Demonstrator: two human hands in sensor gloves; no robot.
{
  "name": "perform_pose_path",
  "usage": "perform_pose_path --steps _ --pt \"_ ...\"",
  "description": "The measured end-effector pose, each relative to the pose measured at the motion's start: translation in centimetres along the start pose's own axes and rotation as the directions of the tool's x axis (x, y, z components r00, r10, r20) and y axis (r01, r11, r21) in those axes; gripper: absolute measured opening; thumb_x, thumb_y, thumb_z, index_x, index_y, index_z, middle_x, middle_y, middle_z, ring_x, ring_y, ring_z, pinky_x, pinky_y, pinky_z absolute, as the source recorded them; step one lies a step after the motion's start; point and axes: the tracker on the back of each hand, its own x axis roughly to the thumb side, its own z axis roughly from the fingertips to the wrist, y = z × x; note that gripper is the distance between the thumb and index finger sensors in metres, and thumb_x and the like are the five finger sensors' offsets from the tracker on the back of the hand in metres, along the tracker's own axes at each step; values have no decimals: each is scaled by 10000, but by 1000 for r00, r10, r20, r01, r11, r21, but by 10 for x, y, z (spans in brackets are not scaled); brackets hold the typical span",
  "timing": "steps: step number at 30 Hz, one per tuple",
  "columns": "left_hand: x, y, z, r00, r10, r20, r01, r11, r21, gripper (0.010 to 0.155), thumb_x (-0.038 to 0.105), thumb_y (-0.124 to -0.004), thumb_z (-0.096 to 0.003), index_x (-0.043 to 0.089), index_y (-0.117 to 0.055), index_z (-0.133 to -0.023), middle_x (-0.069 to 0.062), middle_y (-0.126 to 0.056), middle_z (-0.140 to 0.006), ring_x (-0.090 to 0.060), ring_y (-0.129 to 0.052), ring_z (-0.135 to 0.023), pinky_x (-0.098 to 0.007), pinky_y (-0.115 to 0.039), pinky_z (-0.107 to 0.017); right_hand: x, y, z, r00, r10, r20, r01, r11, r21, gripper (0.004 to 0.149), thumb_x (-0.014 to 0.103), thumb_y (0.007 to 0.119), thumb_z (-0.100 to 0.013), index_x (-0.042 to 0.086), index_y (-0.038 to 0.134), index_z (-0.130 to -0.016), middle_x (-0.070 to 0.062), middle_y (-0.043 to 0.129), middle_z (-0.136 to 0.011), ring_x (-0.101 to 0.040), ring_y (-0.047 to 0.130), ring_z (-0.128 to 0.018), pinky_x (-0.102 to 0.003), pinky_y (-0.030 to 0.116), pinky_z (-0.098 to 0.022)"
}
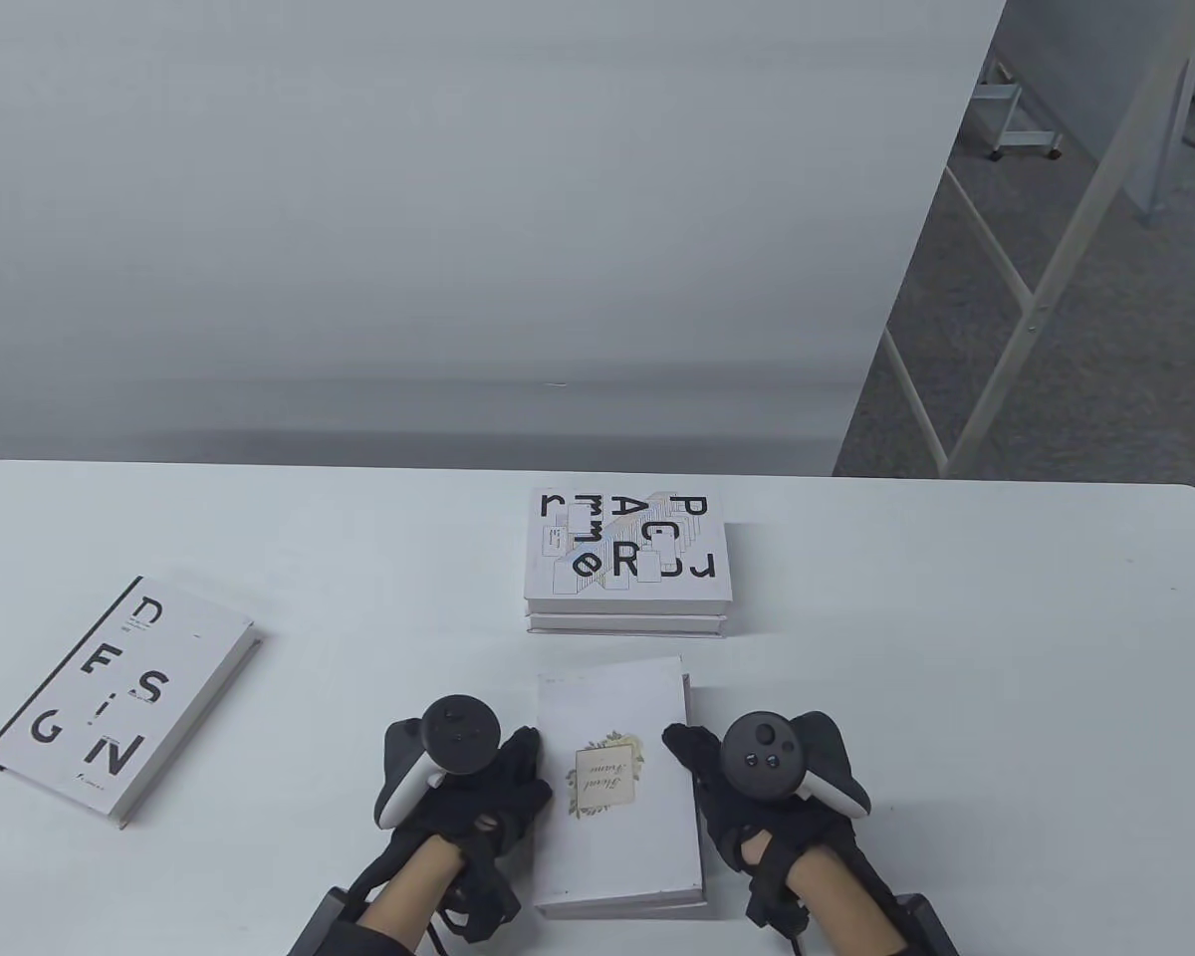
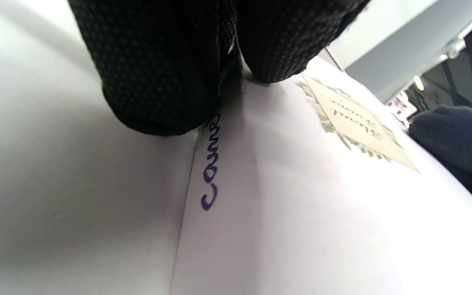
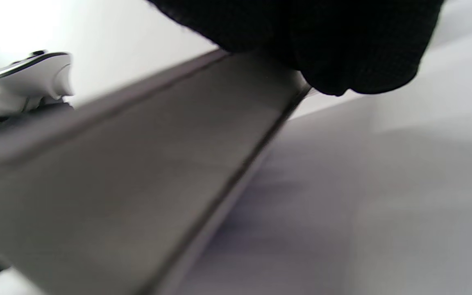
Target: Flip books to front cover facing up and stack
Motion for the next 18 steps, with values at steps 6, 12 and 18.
perform_pose_path --steps 6,12,18 --pt "-8 3 0 997 61 -39 -60 998 10 646 269 -775 -459 -13 -545 -993 -240 -794 -866 -276 -1028 -660 -208 -1006 -337 15 5 3 988 91 128 -80 993 -92 629 71 708 -400 178 491 -981 -326 508 -958 -524 700 -803 -572 722 -553" --pt "-9 3 0 998 59 -36 -59 998 0 646 266 -763 -463 -16 -535 -997 -234 -781 -878 -269 -1015 -672 -225 -976 -368 20 10 4 976 127 179 -111 989 -95 698 30 677 -394 204 368 -995 -312 365 -992 -562 577 -849 -608 638 -600" --pt "-9 4 -1 997 66 -39 -67 998 -12 642 258 -765 -461 -10 -539 -999 -229 -781 -880 -265 -1014 -671 -226 -972 -365 30 15 5 947 211 240 -177 972 -156 769 33 708 -392 236 274 -993 -286 176 -1010 -600 495 -867 -639 572 -620"
